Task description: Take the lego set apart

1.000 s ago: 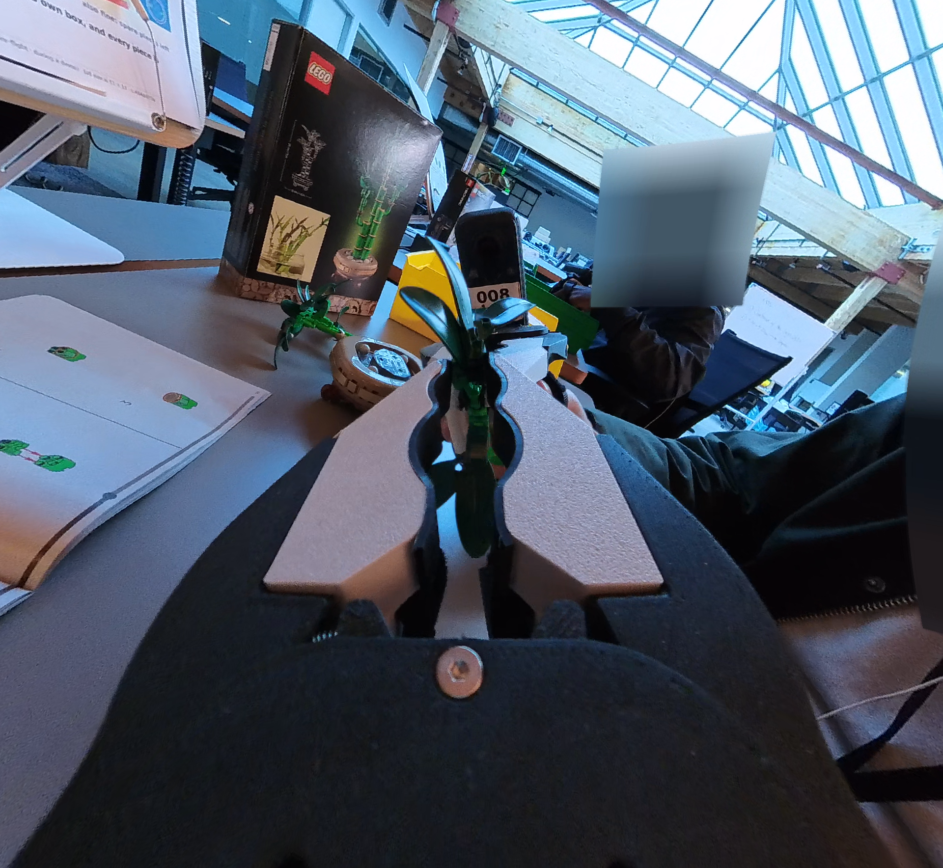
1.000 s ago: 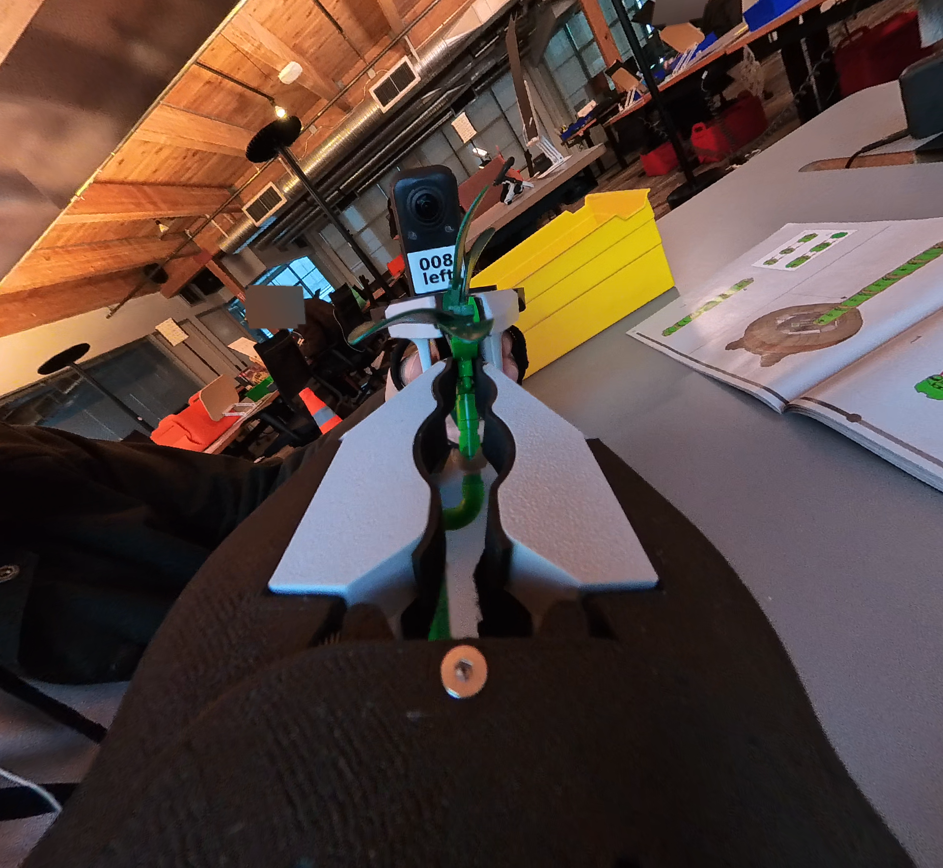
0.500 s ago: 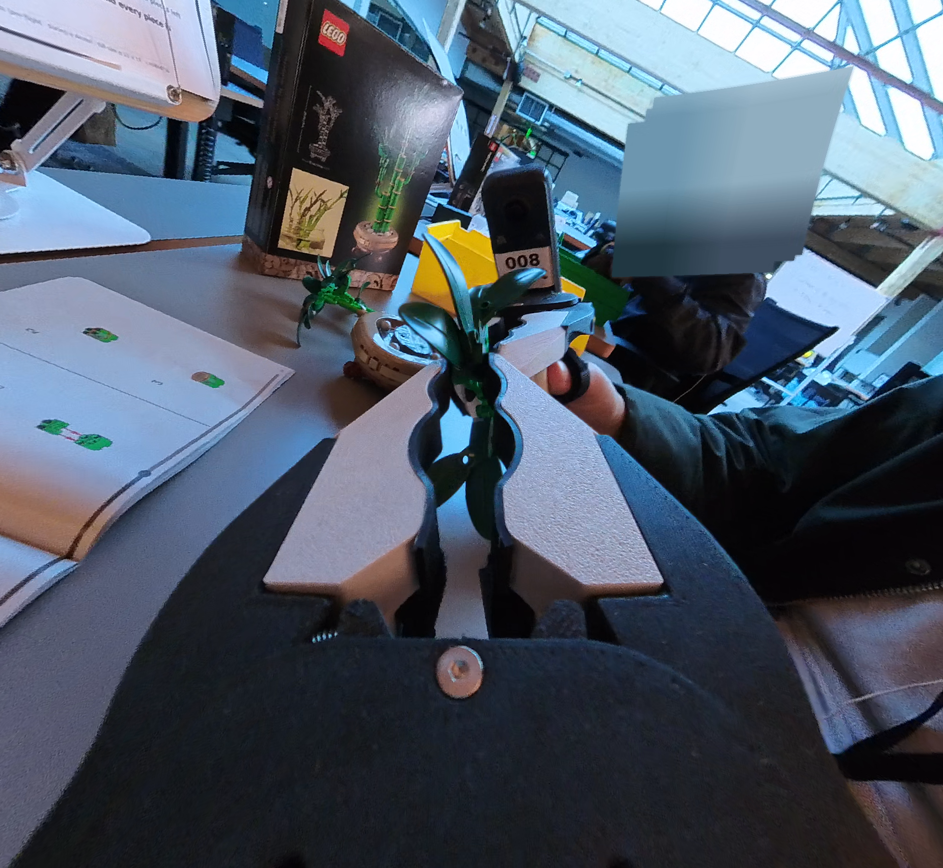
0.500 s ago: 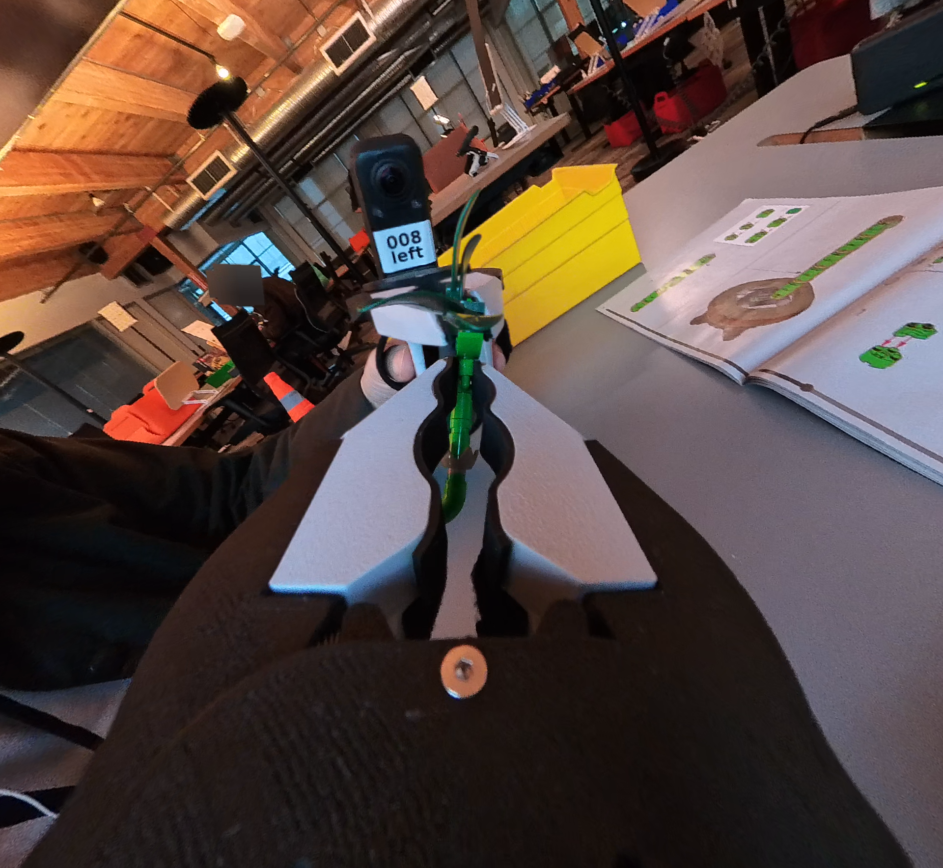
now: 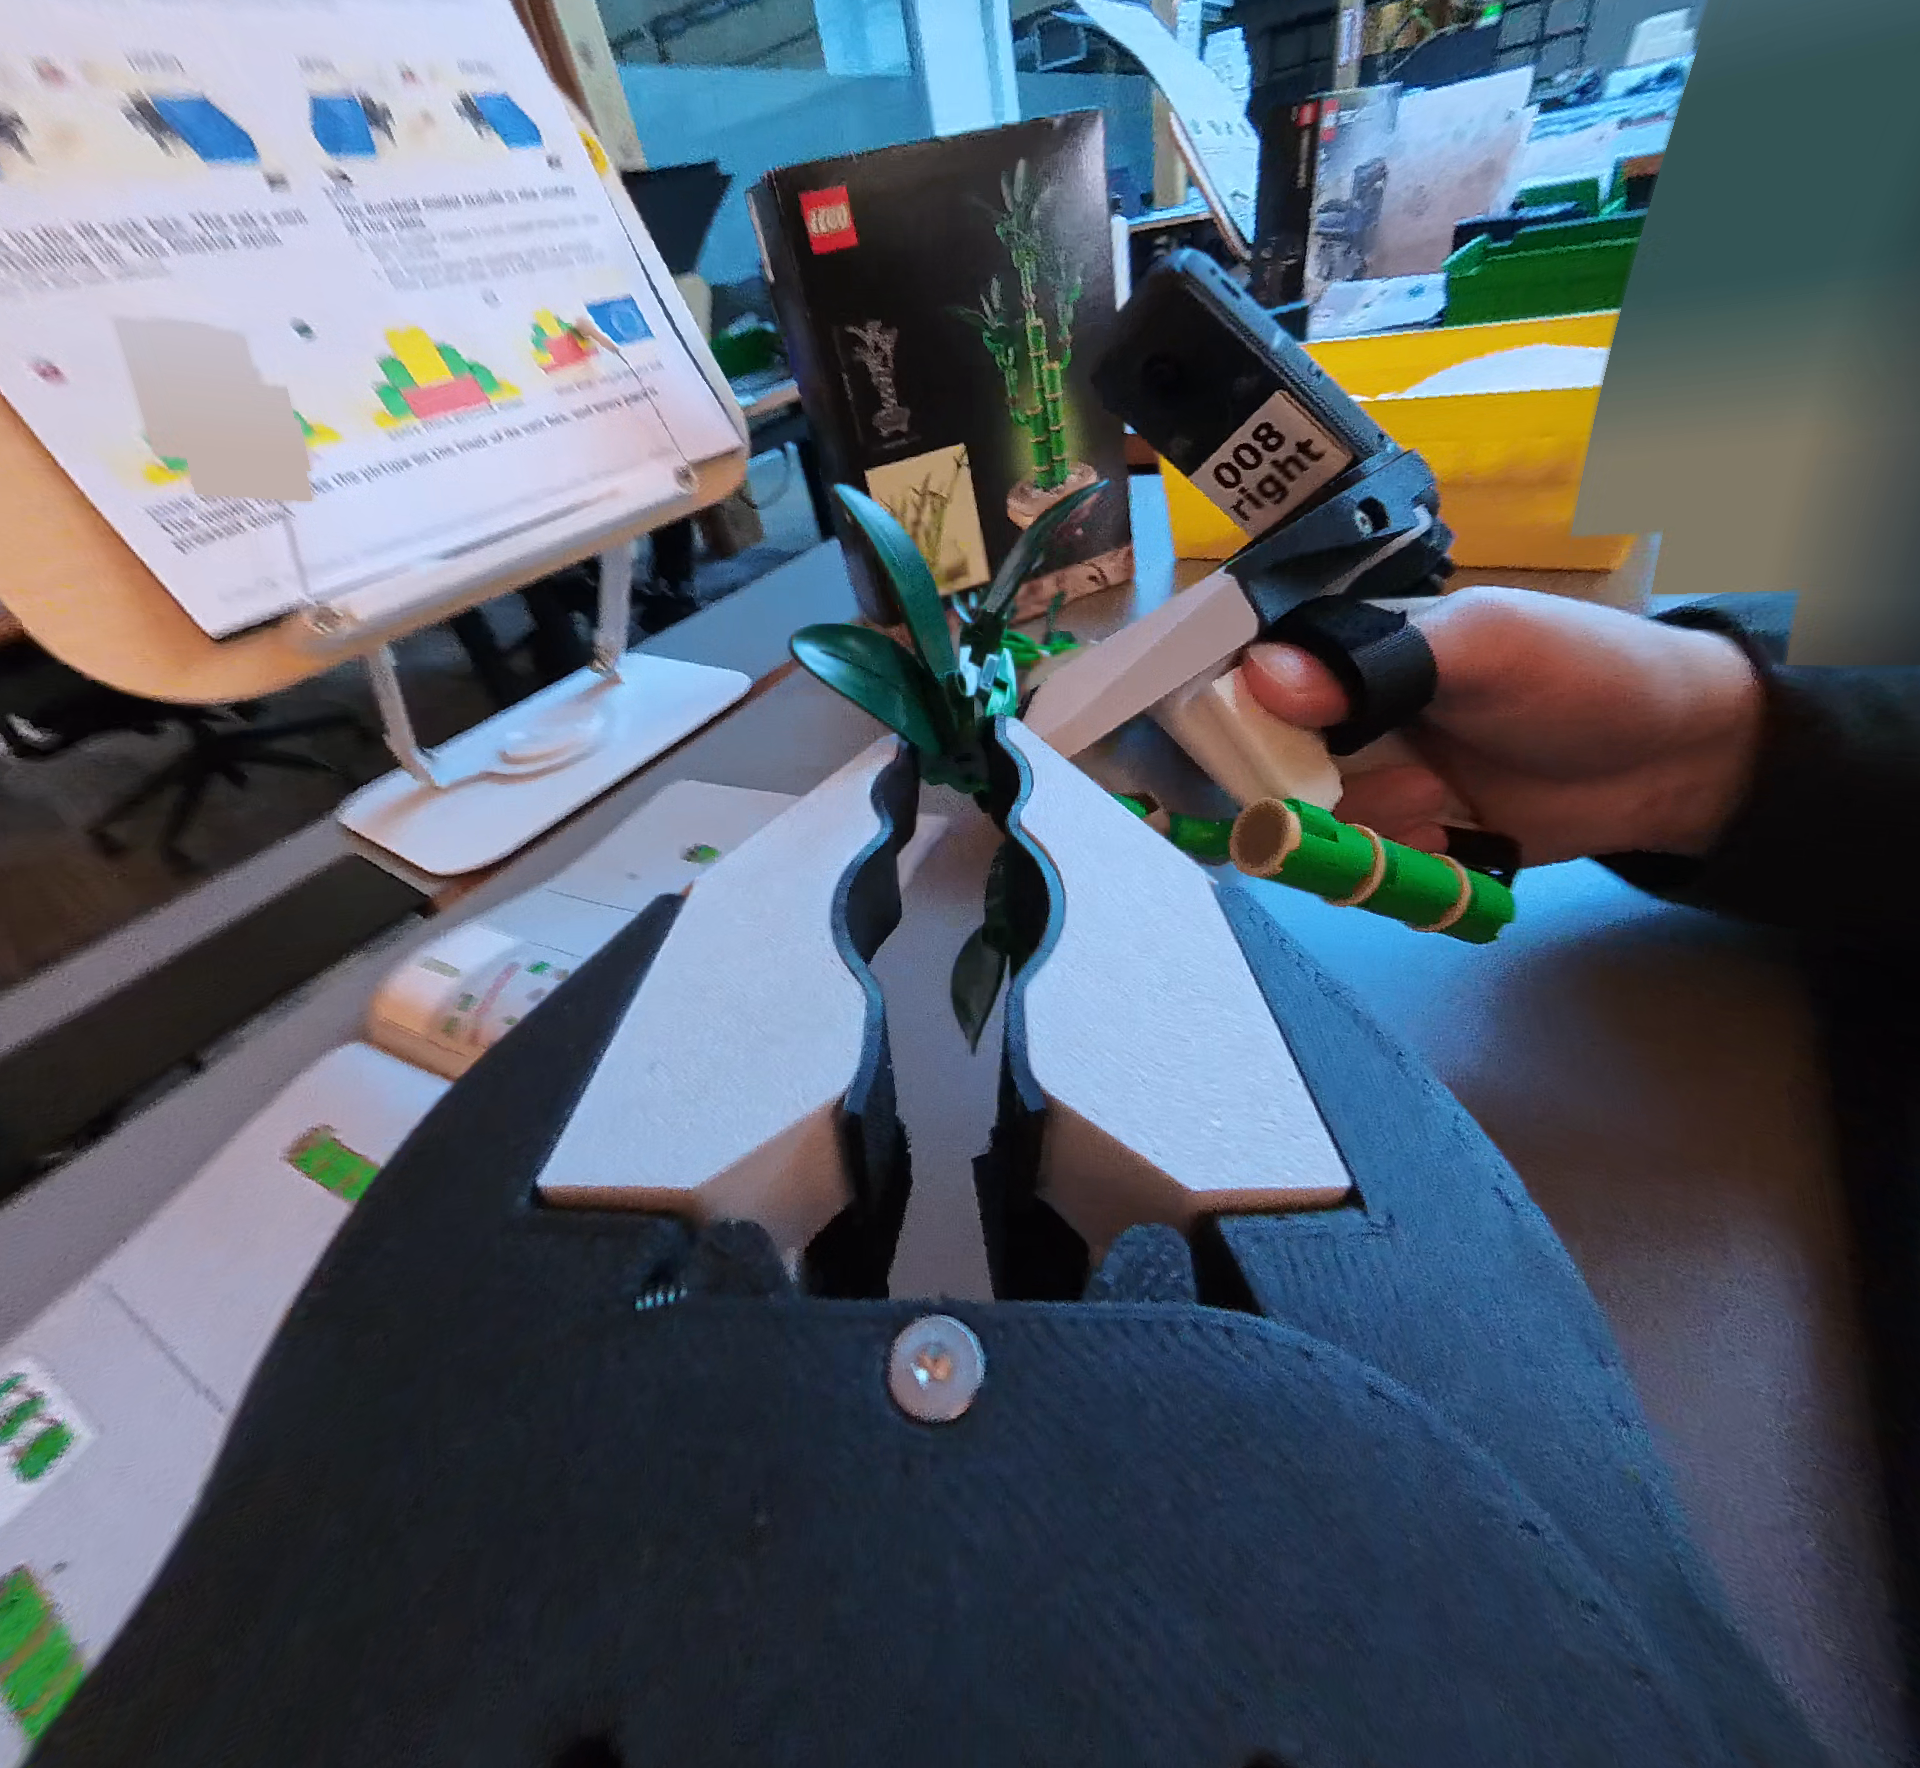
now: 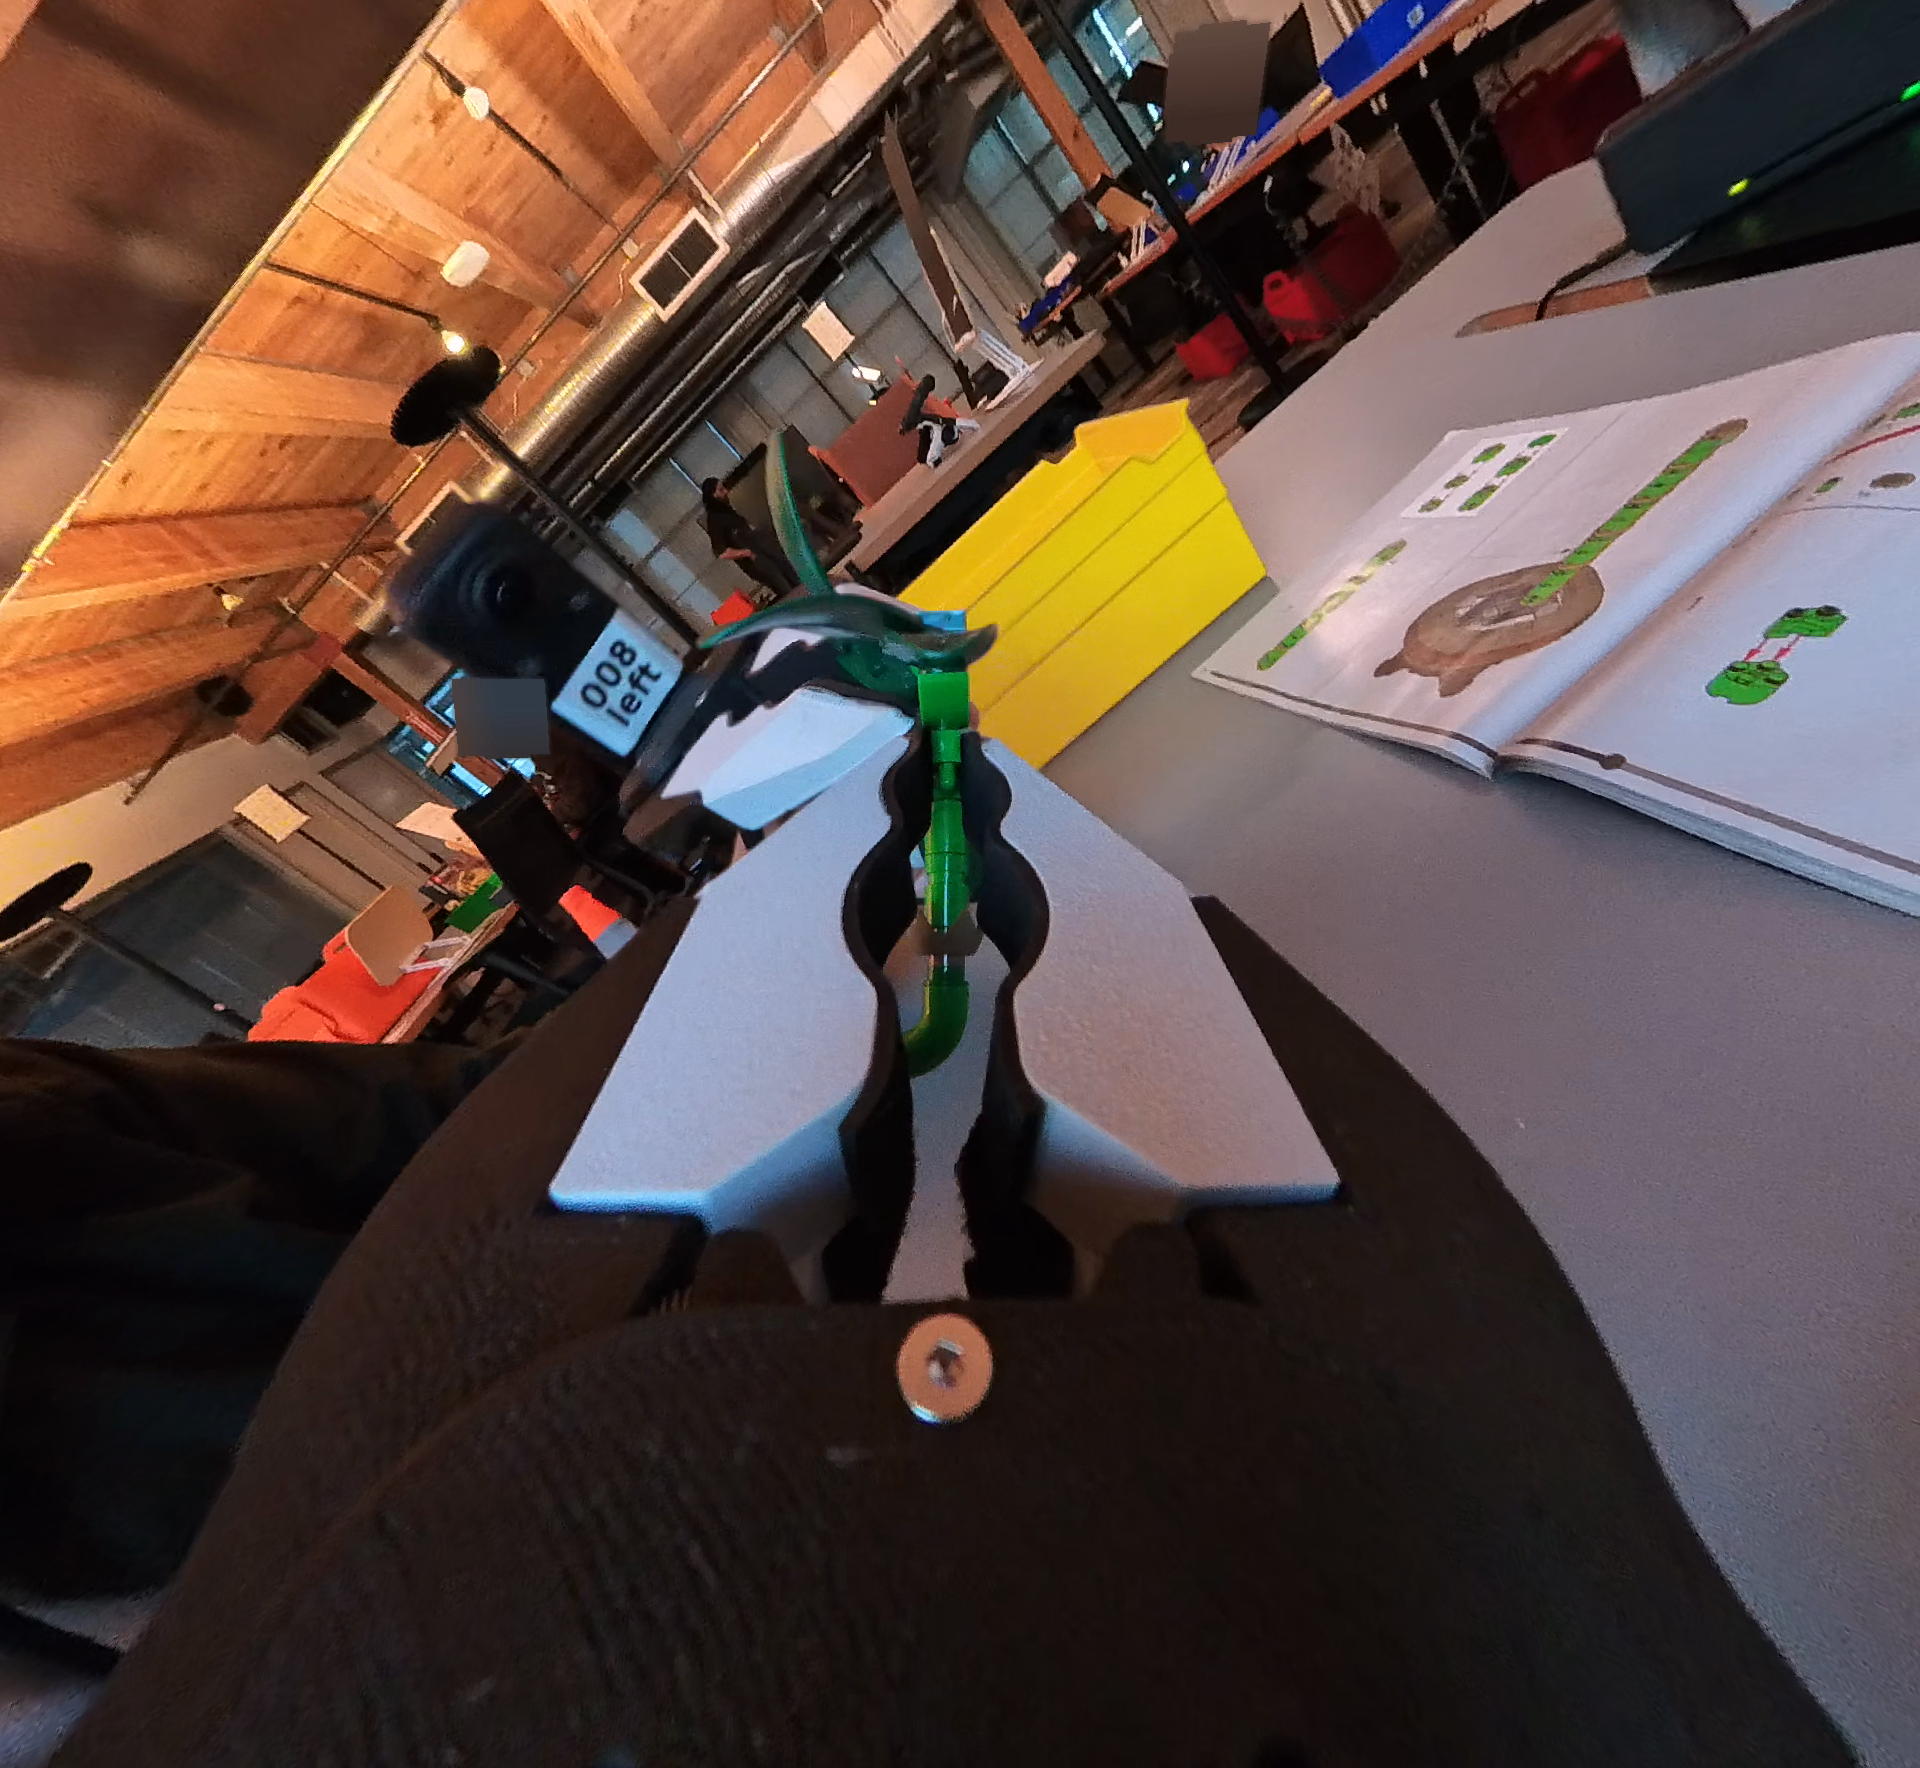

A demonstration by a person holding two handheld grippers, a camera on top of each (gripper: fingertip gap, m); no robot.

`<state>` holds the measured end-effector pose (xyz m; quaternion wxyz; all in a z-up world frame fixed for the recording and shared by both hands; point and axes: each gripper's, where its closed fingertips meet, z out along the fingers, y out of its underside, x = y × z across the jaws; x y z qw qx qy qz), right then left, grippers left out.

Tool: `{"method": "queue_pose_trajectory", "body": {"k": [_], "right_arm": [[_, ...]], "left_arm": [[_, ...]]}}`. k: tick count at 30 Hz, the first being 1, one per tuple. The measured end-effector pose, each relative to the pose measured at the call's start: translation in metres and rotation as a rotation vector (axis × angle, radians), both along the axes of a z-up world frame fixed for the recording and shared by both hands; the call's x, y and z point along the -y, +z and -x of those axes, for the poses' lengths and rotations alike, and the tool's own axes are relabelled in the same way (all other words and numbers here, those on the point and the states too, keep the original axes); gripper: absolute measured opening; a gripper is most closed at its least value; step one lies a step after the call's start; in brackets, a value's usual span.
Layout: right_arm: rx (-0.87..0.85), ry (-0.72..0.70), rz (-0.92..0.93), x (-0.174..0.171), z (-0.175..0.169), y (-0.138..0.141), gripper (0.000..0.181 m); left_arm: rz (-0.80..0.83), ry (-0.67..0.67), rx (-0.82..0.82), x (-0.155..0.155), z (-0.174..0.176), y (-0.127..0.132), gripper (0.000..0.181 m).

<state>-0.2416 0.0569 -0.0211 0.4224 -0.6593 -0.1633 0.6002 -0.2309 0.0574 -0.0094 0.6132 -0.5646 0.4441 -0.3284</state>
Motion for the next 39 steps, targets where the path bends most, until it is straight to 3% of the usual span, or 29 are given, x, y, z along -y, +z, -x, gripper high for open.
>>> {"method": "queue_pose_trajectory", "body": {"k": [6, 12, 20, 22, 25, 28, 32, 34, 37, 39], "right_arm": [[-0.039, -0.066, -0.084, 0.005, -0.001, 0.018, 0.003], [-0.047, -0.119, -0.145, 0.006, -0.002, 0.027, 0.002], [-0.082, -0.114, -0.175, 0.011, 0.001, 0.034, 0.003], [-0.109, -0.168, -0.154, 0.004, -0.012, 0.031, 0.003], [-0.220, -0.155, -0.105, -0.001, -0.031, 0.037, 0.003], [-0.223, -0.136, -0.127, -0.001, -0.034, 0.041, 0.003], [-0.184, -0.085, -0.171, 0.006, -0.028, 0.045, 0.003], [-0.126, -0.102, -0.182, 0.003, -0.031, 0.041, 0.003], [-0.018, -0.149, -0.198, -0.007, -0.044, 0.033, 0.003], [0.007, -0.169, -0.187, -0.012, -0.052, 0.030, 0.003]], "left_arm": [[-0.159, 0.074, 0.040, 0.006, 0.001, 0.019, 0.012], [-0.072, 0.057, 0.149, 0.007, 0.002, 0.028, 0.011], [0.174, -0.039, 0.346, 0.007, 0.007, 0.037, 0.012], [0.213, 0.034, 0.525, -0.010, 0.036, 0.054, 0.011], [0.342, -0.043, 0.705, -0.022, 0.077, 0.070, 0.011], [0.478, -0.173, 0.742, -0.022, 0.077, 0.068, 0.012], [0.672, -0.244, 0.577, -0.018, 0.045, 0.036, 0.011], [0.785, -0.217, 0.392, -0.018, 0.033, 0.004, 0.012], [0.897, -0.089, 0.001, -0.014, 0.028, -0.065, 0.012], [0.931, -0.018, -0.142, -0.015, 0.031, -0.094, 0.012]]}}
